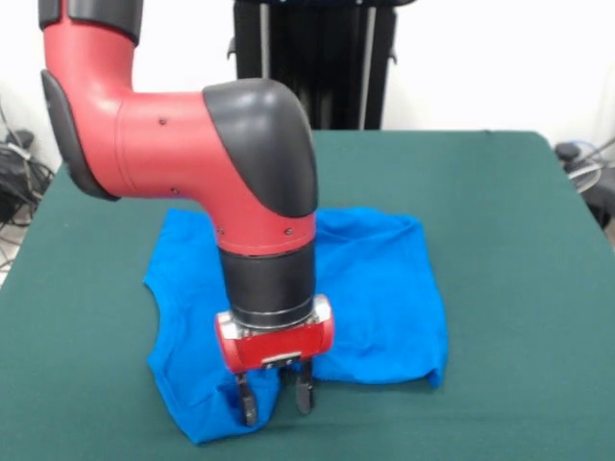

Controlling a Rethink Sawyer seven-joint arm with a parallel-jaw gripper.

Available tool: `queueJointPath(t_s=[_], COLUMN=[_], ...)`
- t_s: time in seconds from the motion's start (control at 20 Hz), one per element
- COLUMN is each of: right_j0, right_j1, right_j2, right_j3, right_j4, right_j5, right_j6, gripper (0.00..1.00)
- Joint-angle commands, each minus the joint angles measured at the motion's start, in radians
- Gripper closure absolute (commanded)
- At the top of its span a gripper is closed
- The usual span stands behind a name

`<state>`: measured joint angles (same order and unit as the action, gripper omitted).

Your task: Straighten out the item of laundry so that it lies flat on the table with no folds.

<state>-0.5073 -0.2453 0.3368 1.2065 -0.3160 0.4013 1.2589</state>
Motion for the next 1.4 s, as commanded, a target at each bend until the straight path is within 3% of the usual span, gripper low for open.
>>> queueJointPath(t_s=[0.05, 0.7, 1.4], right_j0=[0.128, 0.198, 0.214], right_j1=[-0.020, -0.084, -0.103], right_j2=[-0.084, -0.125, -0.171], right_j3=[0.058, 0.199, 0.310], right_j4=[0.034, 0.128, 0.166], right_j5=[0.038, -0.065, -0.215], right_j6=[0.252, 0.332, 0.352], gripper=[0.00, 0.00, 0.00])
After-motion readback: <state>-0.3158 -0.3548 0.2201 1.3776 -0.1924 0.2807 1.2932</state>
